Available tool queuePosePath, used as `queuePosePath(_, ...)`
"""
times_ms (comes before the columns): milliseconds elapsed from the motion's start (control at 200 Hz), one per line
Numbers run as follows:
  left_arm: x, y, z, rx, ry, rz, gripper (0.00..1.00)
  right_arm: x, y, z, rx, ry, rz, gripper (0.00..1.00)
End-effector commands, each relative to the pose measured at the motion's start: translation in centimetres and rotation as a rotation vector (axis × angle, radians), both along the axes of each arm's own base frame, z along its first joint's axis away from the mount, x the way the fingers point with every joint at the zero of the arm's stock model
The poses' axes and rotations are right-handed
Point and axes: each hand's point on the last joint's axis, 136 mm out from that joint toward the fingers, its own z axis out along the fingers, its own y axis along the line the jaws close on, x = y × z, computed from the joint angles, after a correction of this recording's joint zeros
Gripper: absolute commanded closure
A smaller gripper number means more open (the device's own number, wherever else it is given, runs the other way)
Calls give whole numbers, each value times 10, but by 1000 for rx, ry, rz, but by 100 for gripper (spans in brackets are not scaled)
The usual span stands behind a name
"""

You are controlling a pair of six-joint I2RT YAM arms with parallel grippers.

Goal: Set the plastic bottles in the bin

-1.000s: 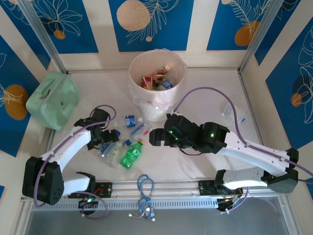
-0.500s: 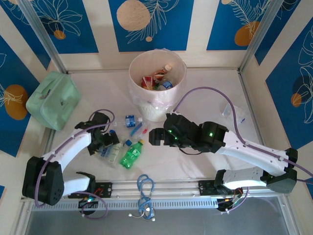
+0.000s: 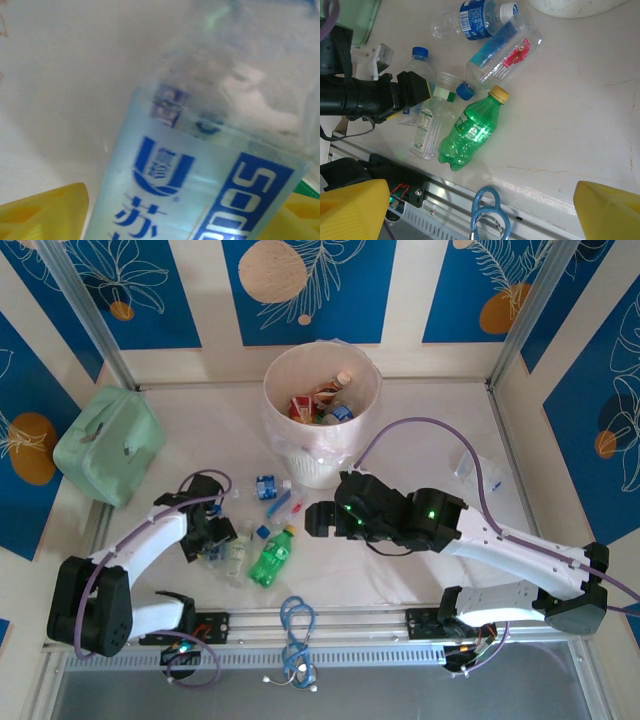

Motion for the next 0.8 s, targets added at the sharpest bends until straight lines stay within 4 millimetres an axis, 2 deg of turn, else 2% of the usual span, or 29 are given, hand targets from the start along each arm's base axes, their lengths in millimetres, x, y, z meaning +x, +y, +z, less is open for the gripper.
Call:
queuePosePath(0,-5,5,1,14,0,-3,28,-1,-1,-1,14,8,4,6)
queuePosePath(130,2,7,13,23,-53,-23,35,1,-1,0,18,4,-1,7)
queuePosePath(295,14,6,37,21,-142,-64,40,2,-3,4,31,-4,-11,7)
queuePosePath(500,26,1,74,11,-228,-115,44,3,-6,22,89,-25,-21,7)
queuePosePath(635,41,-18,126,-65,-390,-183,44,5,-8,47,150,-50,-21,7)
queuePosePath(795,55,-71,206,-274,-648,-362,44,14,-12,74,268,-44,-42,9)
